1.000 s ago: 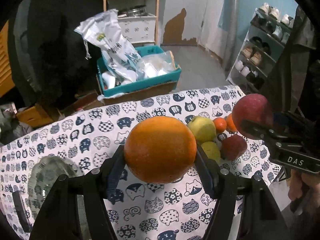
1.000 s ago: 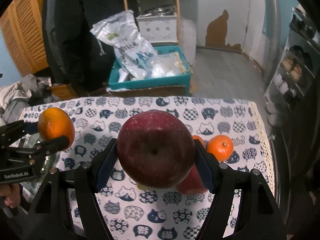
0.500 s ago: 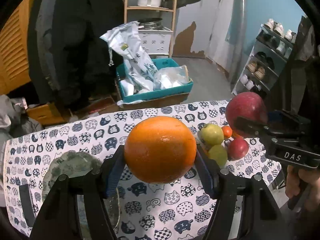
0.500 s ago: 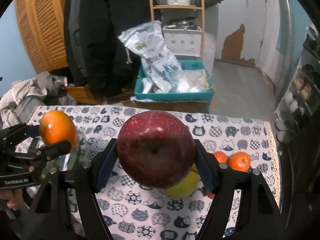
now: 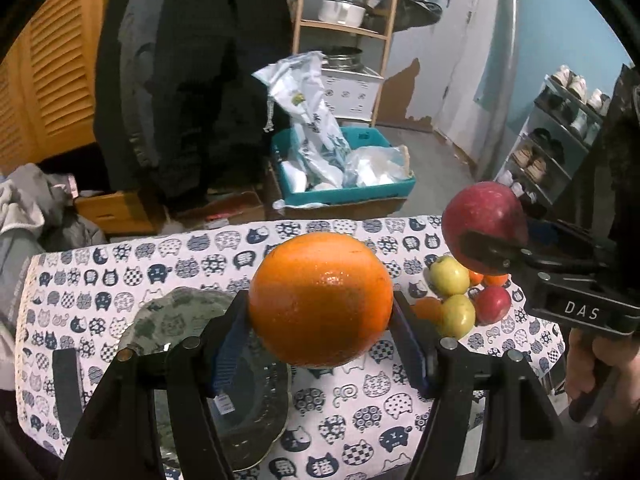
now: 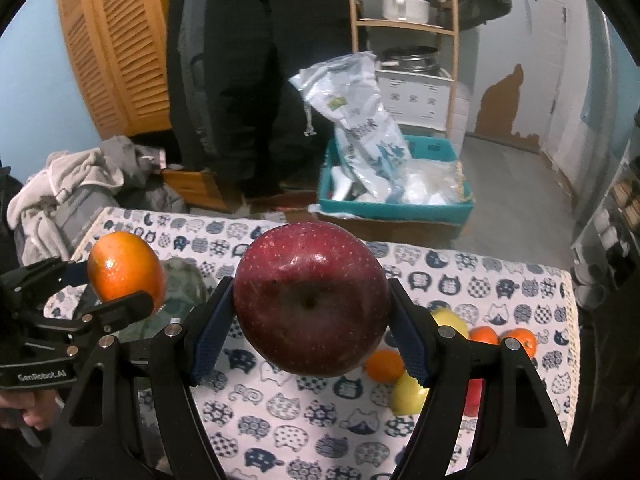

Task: Organize fruits
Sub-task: 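Lift the orange with the left tool while the right tool lifts the apple toward the bowl, then lower the orange into the glass bowl with the left tool while the right tool drops the apple in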

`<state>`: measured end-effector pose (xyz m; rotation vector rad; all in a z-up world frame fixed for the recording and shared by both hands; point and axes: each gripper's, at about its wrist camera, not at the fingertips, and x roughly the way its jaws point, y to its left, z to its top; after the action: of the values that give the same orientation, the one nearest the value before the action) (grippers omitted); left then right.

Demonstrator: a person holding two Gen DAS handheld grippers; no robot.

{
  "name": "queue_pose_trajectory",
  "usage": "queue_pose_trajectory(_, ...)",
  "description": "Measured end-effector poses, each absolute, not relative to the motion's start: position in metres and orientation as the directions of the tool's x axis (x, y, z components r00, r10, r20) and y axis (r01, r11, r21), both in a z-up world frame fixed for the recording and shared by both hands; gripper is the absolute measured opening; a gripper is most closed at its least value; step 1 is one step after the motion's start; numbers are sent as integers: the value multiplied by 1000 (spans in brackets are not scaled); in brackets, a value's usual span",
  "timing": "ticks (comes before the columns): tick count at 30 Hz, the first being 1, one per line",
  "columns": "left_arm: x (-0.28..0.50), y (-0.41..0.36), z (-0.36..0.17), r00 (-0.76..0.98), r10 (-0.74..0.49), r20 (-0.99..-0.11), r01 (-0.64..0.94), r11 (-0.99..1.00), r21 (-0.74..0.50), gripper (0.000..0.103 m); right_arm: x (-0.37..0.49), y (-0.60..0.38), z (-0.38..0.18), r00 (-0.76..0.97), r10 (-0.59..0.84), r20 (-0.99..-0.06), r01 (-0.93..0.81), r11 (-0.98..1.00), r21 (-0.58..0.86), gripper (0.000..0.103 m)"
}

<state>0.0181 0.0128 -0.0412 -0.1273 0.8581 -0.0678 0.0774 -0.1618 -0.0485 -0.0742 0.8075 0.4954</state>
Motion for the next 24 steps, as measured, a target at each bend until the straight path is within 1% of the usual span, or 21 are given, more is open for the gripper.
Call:
queue_pose_trajectory(16, 1, 81, -54, 641, -60, -765, -109, 980, -169, 69, 83, -83, -51, 516, 461, -722, -542, 828, 141, 74)
queue_pose_trajectory(24, -9, 118, -78, 603, -20, -798, -183, 970, -162, 69, 84, -42, -61, 468, 492, -734, -587, 794, 157, 74)
